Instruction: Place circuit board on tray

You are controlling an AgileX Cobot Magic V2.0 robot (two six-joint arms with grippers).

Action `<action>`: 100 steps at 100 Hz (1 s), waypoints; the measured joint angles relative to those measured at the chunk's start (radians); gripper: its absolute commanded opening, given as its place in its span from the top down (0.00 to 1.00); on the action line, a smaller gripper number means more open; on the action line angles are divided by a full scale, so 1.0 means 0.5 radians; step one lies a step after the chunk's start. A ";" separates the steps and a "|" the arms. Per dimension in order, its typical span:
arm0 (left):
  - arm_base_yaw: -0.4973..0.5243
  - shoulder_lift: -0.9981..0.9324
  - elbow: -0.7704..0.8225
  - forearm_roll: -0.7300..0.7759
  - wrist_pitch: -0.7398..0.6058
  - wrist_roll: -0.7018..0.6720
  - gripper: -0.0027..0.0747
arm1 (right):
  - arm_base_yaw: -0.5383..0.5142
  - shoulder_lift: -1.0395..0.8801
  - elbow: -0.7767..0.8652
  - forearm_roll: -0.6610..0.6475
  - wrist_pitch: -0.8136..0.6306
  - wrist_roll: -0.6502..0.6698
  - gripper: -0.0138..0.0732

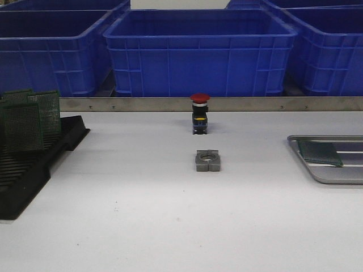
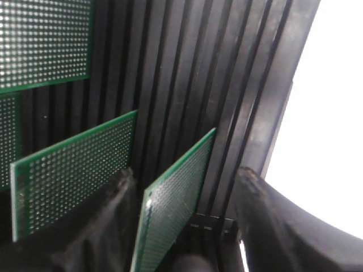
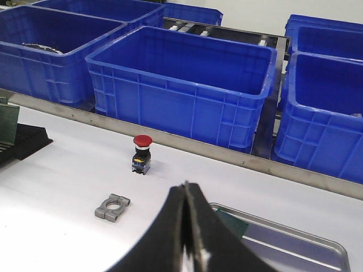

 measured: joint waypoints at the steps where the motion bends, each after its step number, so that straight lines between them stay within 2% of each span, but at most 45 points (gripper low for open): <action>1: 0.000 0.000 0.000 0.000 0.000 0.000 0.50 | 0.000 0.000 0.000 0.000 0.000 0.000 0.97; 9: 0.000 0.000 0.000 0.000 0.000 0.000 0.55 | 0.000 0.000 0.000 0.000 0.008 0.000 0.97; 26: 0.000 0.000 0.000 0.000 0.000 0.000 0.84 | 0.000 0.000 0.000 0.000 0.012 0.000 0.97; 37: 0.000 0.000 0.000 0.000 0.009 0.000 0.99 | 0.000 0.000 0.000 0.000 0.012 0.000 0.97; 57: 0.000 0.000 -0.086 0.017 0.188 0.022 0.99 | 0.000 0.000 0.000 0.000 0.012 0.000 0.97; 74: 0.000 -0.009 -0.243 -0.044 0.206 0.000 0.99 | 0.000 0.000 0.000 0.000 0.015 0.000 0.97; 100: -0.018 -0.170 -0.315 -0.575 0.216 0.011 0.99 | 0.000 0.000 0.000 0.032 0.015 0.000 0.97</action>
